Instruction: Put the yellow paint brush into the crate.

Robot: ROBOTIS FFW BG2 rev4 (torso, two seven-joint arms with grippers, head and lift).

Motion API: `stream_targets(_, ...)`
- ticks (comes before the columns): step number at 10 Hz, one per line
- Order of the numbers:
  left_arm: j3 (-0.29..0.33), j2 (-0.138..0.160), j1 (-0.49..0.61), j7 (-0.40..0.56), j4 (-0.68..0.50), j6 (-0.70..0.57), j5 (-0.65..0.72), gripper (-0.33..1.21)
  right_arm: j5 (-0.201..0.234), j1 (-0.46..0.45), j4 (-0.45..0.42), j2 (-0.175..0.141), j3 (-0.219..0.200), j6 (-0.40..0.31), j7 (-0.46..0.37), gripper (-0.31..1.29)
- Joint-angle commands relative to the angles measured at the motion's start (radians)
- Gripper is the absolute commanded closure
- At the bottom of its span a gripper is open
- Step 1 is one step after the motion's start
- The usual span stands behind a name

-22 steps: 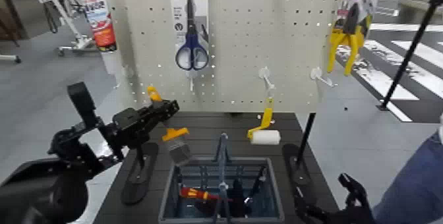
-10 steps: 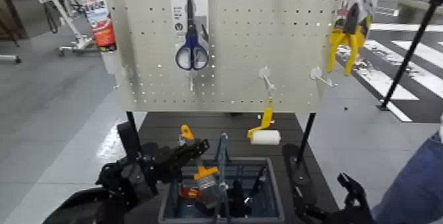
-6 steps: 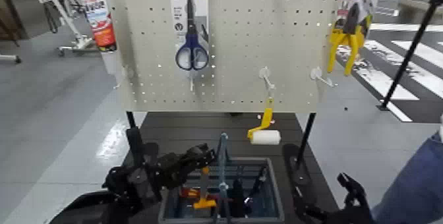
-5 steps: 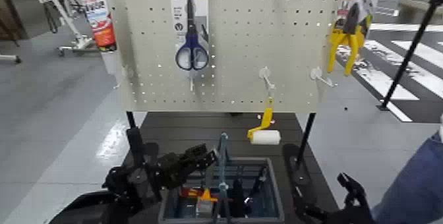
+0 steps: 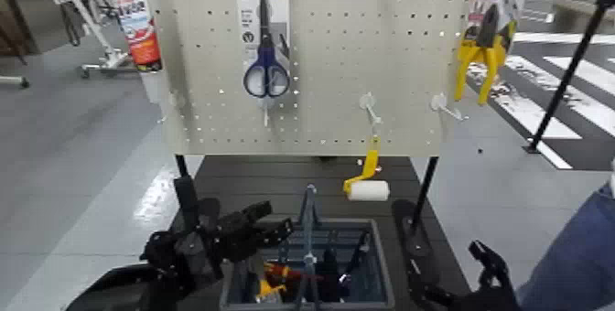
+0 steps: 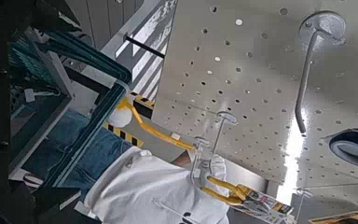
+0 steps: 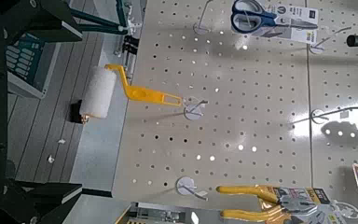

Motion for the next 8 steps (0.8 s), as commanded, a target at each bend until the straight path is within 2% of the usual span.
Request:
stream_targets(1,0.004,-0.003,0.022,0.025,-0.044,-0.014,-0.081,-0.16,0.001,0.005,-0.003,-0.001,-0.005,-0.006,0.0,0.16)
stream_targets(4,0.04,-0.029,0.151,0.175,-0.185,-0.079,-0.228,-0.16,-0.002,0.021,-0.017,-0.003,-0.013,-0.002,-0.014,0.16)
stream_targets(6,0.04,-0.04,0.259,0.329,-0.274,-0.158,-0.27,-0.16,-0.002,0.04,-0.031,-0.003,-0.022,0.001,-0.029,0.15)
stream_targets(8,0.053,-0.078,0.364,0.461,-0.359,-0.243,-0.363,-0.16,-0.002,0.058,-0.048,-0.003,-0.034,-0.002,-0.037,0.15)
